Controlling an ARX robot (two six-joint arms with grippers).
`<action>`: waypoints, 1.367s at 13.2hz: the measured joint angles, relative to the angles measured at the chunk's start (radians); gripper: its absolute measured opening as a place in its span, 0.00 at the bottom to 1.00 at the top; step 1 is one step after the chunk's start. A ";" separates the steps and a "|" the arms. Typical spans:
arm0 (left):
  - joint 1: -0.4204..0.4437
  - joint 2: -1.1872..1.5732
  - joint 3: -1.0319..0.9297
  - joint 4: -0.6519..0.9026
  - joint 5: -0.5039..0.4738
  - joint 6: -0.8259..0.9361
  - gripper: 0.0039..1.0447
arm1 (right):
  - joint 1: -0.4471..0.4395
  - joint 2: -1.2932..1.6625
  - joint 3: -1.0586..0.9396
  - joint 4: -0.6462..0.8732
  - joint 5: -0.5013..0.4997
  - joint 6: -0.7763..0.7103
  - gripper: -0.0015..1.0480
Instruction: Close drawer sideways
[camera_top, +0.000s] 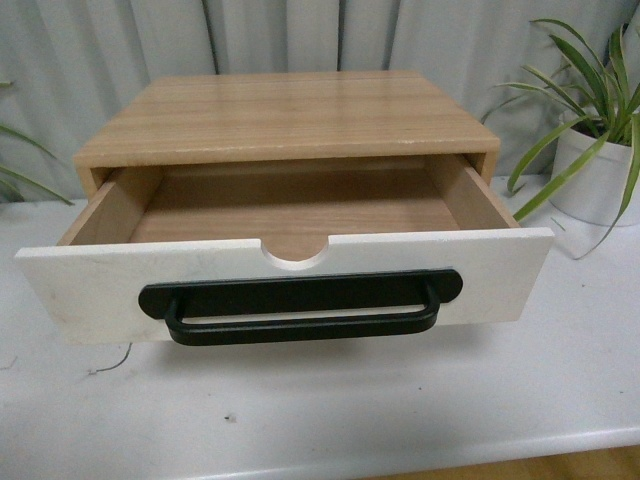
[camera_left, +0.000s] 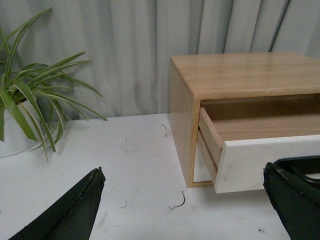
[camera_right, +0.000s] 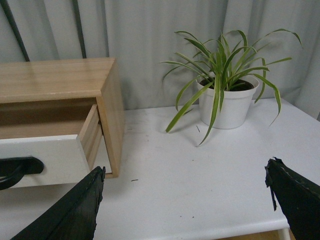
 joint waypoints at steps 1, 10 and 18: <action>0.000 0.000 0.000 0.000 0.000 0.000 0.94 | 0.000 0.000 0.000 0.000 0.000 0.000 0.94; -0.269 0.666 0.124 0.095 0.286 0.570 0.94 | 0.408 0.963 0.326 0.001 0.038 -0.317 0.94; -0.282 1.379 0.311 0.600 0.185 0.830 0.94 | 0.449 1.616 0.713 0.136 -0.026 -0.711 0.94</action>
